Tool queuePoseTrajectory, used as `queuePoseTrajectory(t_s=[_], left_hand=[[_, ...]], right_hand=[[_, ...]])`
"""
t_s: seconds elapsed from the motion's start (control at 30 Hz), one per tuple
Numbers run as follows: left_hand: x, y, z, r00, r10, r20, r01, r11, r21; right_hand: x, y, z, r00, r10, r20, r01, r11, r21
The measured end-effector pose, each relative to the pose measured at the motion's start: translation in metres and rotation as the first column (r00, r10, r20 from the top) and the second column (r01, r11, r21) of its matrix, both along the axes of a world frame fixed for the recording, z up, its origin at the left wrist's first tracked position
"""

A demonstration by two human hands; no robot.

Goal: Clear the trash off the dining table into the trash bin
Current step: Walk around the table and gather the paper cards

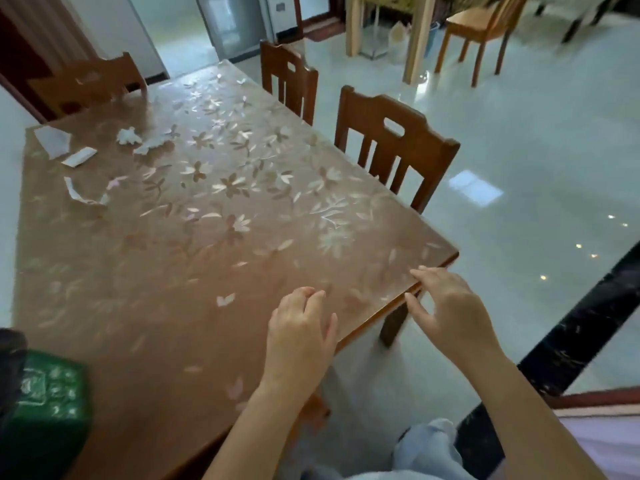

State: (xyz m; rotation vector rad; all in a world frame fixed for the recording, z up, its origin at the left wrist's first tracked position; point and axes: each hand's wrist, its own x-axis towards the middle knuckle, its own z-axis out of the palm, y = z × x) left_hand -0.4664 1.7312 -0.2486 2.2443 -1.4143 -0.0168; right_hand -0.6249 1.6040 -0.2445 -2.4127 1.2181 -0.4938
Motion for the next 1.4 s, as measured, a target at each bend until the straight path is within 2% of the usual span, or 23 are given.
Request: queuePoseTrajectory(t_s=[0.23,0.4,0.53,0.73,1.0,1.4], left_hand=[[-0.090,-0.159,0.015,0.979,-0.190,0.076,0.194,0.980,-0.045],[-0.156,-0.247,0.017,0.956,-0.291,0.037,0.292,0.955,-0.053],[-0.191,-0.300,0.012,0.936,-0.348,0.048,0.349,0.937,-0.001],[-0.216,-0.416,0.005,0.911,-0.409,0.057,0.410,0.912,-0.016],[-0.209,-0.594,0.006,0.932,-0.363,0.016,0.362,0.925,-0.112],[-0.154,-0.771,0.002,0.991,-0.134,0.000,0.133,0.985,-0.106]], right_hand=[[-0.117,-0.119,0.005,0.985,-0.169,0.035,0.170,0.985,-0.028],[-0.185,-0.192,0.008,0.963,-0.266,0.040,0.268,0.963,-0.030],[-0.223,-0.239,0.007,0.946,-0.323,0.030,0.324,0.946,-0.026],[-0.253,-0.334,0.001,0.939,-0.344,-0.024,0.342,0.937,-0.063],[-0.239,-0.523,0.015,0.944,-0.326,-0.044,0.317,0.939,-0.134],[-0.175,-0.741,0.007,0.991,-0.133,-0.017,0.130,0.984,-0.119]])
